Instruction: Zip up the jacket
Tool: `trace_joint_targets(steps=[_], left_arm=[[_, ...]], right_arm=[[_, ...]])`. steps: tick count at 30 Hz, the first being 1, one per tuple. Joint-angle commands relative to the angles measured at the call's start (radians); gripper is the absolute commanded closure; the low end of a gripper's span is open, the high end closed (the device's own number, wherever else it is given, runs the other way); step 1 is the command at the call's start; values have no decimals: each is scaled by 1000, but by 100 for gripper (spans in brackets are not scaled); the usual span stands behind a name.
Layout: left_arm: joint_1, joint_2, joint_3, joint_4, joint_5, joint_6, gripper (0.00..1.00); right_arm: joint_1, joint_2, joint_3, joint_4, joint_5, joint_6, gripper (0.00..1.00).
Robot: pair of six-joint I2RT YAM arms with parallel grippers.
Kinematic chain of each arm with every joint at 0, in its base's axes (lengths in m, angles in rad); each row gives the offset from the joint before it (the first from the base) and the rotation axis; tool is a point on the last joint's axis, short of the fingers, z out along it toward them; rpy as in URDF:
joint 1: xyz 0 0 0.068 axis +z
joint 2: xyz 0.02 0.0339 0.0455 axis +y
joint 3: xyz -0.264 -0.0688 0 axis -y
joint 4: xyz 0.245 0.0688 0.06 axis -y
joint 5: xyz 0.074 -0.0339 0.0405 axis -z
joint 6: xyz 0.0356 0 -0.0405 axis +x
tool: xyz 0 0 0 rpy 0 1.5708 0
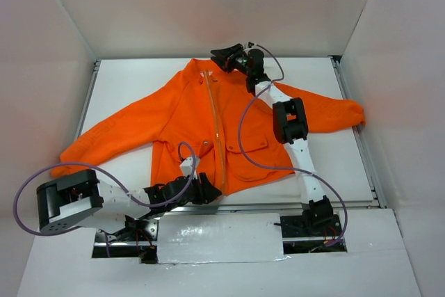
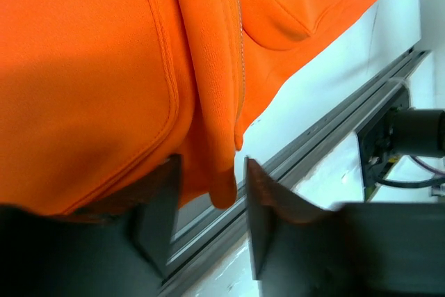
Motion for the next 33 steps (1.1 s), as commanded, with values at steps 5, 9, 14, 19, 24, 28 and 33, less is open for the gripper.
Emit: trace_joint_targets(steps=[5,9,14,19,24,28,33], left_arm=[[-6,-152,33,-184,-59,-11,7],[-7,-319,107,-469,-117,5,1],[41,-474,294,-900,-284,-7,0],[244,-501,498,-1185,-315,93,1],[580,-498,733,-1346,-274,268,1],[811,-467,869,-1418,-163,367,1],[938,-511,905,-1499,-235,446,1]], right_arm=[[-28,-223,-96,18,-54,-79,44],[-37,-424,-308,-90,-94,-240,29],[-24,-801,-556,-436,-7,-522,0],[39,-1196,-808,-719,305,-881,0],[81,-1539,-1053,-912,505,-988,0],[81,-1872,-1230,-1038,597,-995,0],[81,-2159,-1247,-1238,673,-1034,0]])
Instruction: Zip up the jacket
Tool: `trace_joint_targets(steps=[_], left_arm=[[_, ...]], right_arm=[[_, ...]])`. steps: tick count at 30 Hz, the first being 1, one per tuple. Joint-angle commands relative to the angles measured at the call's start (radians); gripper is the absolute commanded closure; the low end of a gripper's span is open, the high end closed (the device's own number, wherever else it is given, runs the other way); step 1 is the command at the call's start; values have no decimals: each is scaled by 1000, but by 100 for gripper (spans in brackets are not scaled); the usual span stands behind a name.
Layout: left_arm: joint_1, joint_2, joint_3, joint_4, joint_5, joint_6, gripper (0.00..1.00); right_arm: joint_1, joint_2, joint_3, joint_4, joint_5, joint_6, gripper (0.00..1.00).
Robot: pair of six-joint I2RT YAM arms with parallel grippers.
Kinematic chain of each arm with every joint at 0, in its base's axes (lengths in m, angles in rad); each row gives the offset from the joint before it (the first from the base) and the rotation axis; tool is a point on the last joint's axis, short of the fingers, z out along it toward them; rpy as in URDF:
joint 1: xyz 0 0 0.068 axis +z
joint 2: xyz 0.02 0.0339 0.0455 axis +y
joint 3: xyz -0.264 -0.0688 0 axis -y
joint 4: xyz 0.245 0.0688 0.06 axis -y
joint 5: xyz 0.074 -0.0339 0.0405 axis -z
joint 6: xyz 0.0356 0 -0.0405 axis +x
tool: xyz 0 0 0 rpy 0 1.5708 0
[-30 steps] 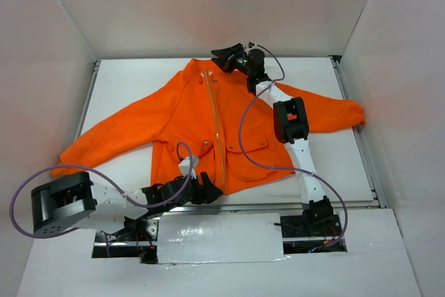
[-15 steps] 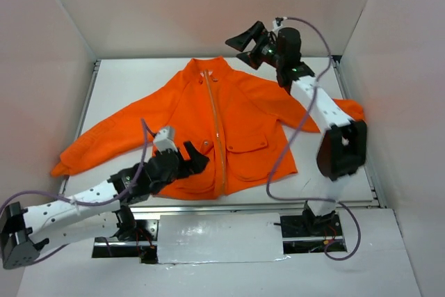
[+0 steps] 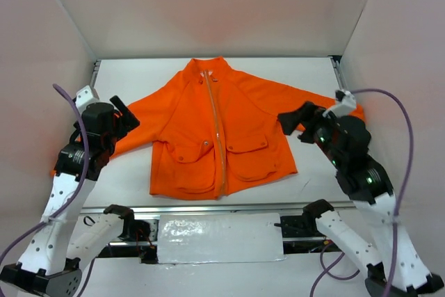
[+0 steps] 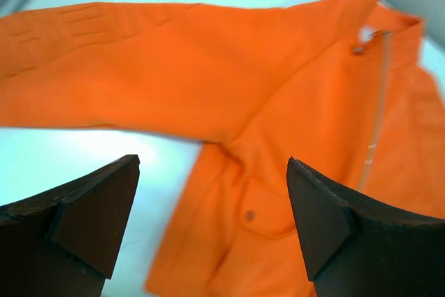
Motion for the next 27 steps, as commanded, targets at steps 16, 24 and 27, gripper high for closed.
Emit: trace_joint_targets(steps=[16,24,27], left_arm=[[27,-334,-8,-257,-80,97,1],[25,-382,-26,-231,-135,131,1],[25,-392,-36,-224,-126,131,1]], right_arm=[[15,-307,166,-455,253,-120,0],[15,-316,134,-435,244,-126,0],[14,-315,134,-432,235,-124,0]])
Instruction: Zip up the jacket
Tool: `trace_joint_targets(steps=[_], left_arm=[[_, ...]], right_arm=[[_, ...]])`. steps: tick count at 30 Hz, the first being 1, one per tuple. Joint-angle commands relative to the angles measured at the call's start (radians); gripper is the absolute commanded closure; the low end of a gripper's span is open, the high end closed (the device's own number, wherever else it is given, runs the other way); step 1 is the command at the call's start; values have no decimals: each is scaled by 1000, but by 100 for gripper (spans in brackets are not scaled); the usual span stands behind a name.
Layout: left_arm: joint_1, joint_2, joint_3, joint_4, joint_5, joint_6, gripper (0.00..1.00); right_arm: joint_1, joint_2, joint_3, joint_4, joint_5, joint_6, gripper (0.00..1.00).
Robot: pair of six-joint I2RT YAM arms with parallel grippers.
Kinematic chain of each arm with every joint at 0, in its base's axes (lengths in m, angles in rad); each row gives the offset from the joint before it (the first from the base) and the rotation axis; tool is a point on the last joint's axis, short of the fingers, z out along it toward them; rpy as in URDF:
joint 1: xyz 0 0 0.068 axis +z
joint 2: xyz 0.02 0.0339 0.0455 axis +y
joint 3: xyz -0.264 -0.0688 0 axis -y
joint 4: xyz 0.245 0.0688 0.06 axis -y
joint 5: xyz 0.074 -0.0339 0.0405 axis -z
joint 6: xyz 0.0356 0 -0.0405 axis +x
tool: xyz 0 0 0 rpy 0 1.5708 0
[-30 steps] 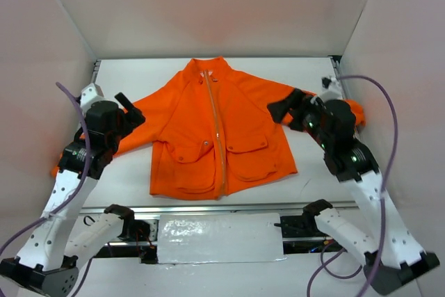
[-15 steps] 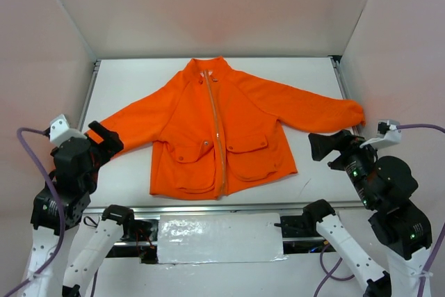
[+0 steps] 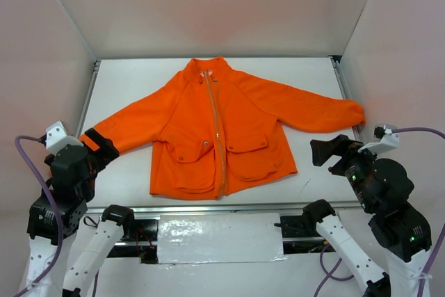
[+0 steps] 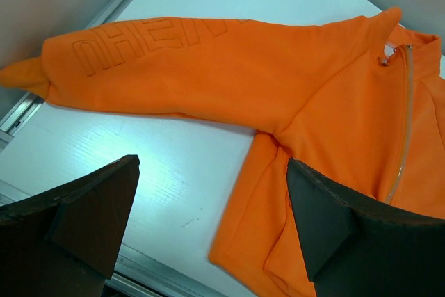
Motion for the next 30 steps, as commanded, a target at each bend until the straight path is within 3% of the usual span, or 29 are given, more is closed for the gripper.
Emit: trace_joint_targets(steps=[1,30], left_arm=[[3,-17,3,35,-11,29,1],[4,-112,-50,93,32,35,1]], right_arm=[[8,-3,-1,6,7,-14,0],[8,-10,-52,37,-3,-9,0]])
